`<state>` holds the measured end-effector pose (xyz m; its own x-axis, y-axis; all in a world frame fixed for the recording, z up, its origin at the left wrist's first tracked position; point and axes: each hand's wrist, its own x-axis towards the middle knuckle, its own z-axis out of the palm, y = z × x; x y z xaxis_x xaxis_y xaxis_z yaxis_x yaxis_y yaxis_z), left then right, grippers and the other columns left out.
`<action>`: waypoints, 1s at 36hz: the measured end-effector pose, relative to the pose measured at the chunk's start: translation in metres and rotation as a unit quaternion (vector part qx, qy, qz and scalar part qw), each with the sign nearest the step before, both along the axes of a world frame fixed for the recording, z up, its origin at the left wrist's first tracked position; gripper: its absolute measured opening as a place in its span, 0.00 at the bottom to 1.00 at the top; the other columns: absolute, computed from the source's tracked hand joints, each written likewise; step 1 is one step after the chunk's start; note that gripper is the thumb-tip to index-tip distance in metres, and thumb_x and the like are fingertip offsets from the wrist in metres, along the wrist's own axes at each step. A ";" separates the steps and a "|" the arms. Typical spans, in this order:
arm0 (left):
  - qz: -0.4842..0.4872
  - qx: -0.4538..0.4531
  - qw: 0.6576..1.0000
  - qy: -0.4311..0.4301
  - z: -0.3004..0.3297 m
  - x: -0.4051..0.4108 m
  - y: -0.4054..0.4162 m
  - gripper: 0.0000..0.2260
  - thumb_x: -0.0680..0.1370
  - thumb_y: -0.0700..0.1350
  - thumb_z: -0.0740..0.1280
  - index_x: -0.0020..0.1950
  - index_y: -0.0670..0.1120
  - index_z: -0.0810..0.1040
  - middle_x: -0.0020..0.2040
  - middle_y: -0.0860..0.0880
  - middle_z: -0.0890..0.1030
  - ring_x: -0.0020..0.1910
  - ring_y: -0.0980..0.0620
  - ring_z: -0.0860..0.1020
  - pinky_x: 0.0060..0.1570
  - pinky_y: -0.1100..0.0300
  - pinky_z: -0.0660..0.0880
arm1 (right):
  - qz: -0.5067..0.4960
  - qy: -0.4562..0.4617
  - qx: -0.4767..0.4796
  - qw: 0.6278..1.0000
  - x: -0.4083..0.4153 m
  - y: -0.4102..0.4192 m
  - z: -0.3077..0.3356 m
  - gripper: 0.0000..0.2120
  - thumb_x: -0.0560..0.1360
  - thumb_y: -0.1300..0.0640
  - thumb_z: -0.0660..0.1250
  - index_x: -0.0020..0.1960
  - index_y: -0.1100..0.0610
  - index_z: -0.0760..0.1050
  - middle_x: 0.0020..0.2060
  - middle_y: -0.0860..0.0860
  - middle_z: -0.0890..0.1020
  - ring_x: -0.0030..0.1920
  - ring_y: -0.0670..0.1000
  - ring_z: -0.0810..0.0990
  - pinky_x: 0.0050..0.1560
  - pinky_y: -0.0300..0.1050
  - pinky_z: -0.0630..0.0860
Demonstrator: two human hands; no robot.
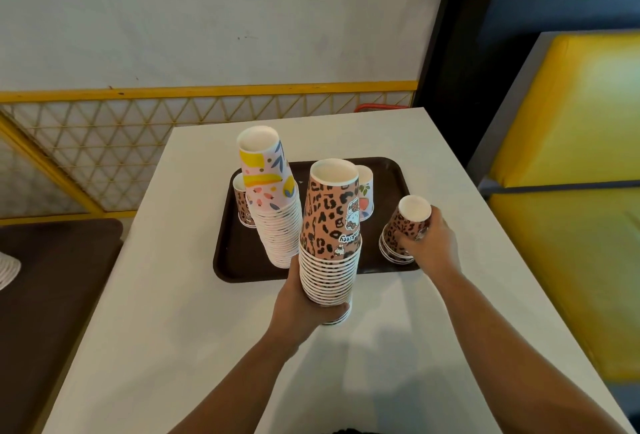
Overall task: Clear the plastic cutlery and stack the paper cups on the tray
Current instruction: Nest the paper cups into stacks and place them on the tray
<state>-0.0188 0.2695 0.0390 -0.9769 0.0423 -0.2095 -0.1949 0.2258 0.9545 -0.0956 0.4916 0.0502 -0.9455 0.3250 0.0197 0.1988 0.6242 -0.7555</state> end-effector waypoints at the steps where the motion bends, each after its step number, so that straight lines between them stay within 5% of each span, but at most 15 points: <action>1: -0.001 -0.002 1.000 0.001 0.000 0.000 0.000 0.45 0.56 0.49 0.80 0.70 0.56 0.62 0.59 0.58 0.77 0.58 0.56 0.76 0.54 0.61 0.75 | -0.003 -0.007 -0.001 1.000 0.000 0.000 -0.002 0.33 0.68 0.58 0.75 0.68 0.60 0.64 0.63 0.57 0.75 0.63 0.58 0.73 0.58 0.49 0.72; 7: -0.003 -0.002 1.000 0.000 -0.002 0.000 -0.001 0.43 0.59 0.45 0.81 0.68 0.59 0.63 0.57 0.60 0.78 0.57 0.57 0.77 0.49 0.65 0.75 | -0.005 -0.020 -0.009 1.000 0.001 -0.002 -0.003 0.36 0.69 0.56 0.74 0.71 0.58 0.61 0.66 0.57 0.71 0.66 0.58 0.70 0.62 0.50 0.69; 11: -0.006 -0.006 1.000 0.002 -0.001 -0.002 0.000 0.43 0.58 0.48 0.80 0.68 0.59 0.62 0.59 0.59 0.77 0.58 0.56 0.76 0.54 0.60 0.76 | -0.040 0.148 -0.018 0.988 0.011 -0.014 0.032 0.35 0.71 0.47 0.71 0.72 0.54 0.60 0.69 0.52 0.67 0.68 0.51 0.66 0.62 0.40 0.65; 14: -0.013 -0.021 1.000 0.007 -0.001 -0.002 0.001 0.41 0.60 0.43 0.81 0.65 0.62 0.62 0.57 0.59 0.77 0.57 0.56 0.76 0.50 0.63 0.76 | 0.050 0.220 -0.078 0.971 0.022 -0.029 0.069 0.30 0.72 0.42 0.66 0.69 0.53 0.65 0.65 0.47 0.73 0.63 0.43 0.72 0.60 0.32 0.68; 19: -0.012 -0.033 0.999 0.010 -0.005 -0.003 0.006 0.37 0.59 0.42 0.81 0.57 0.65 0.65 0.55 0.57 0.78 0.55 0.57 0.77 0.49 0.60 0.78 | 0.254 0.061 -0.141 0.955 0.036 -0.054 0.097 0.32 0.67 0.39 0.68 0.67 0.47 0.64 0.60 0.42 0.77 0.60 0.41 0.76 0.59 0.42 0.75; 27: -0.021 -0.044 0.999 0.016 -0.007 -0.003 0.006 0.38 0.59 0.43 0.81 0.57 0.67 0.64 0.55 0.58 0.78 0.56 0.57 0.77 0.52 0.56 0.78 | 0.228 0.066 -0.148 0.960 0.042 -0.064 0.095 0.30 0.67 0.48 0.74 0.66 0.51 0.68 0.56 0.46 0.80 0.56 0.44 0.79 0.56 0.43 0.78; 33: -0.031 -0.053 0.998 0.021 -0.004 -0.004 0.007 0.40 0.59 0.44 0.81 0.61 0.65 0.63 0.55 0.58 0.78 0.55 0.57 0.77 0.49 0.61 0.76 | 0.175 0.094 -0.146 0.969 0.041 -0.064 0.101 0.25 0.69 0.50 0.72 0.63 0.52 0.70 0.52 0.43 0.80 0.51 0.40 0.80 0.47 0.30 0.77; 36: -0.035 -0.053 0.998 0.021 -0.003 -0.003 0.008 0.40 0.59 0.43 0.81 0.61 0.64 0.64 0.54 0.58 0.78 0.55 0.57 0.77 0.48 0.63 0.76 | 0.153 0.105 -0.166 0.969 0.040 -0.062 0.105 0.24 0.69 0.50 0.71 0.63 0.54 0.70 0.52 0.44 0.81 0.52 0.42 0.80 0.49 0.36 0.79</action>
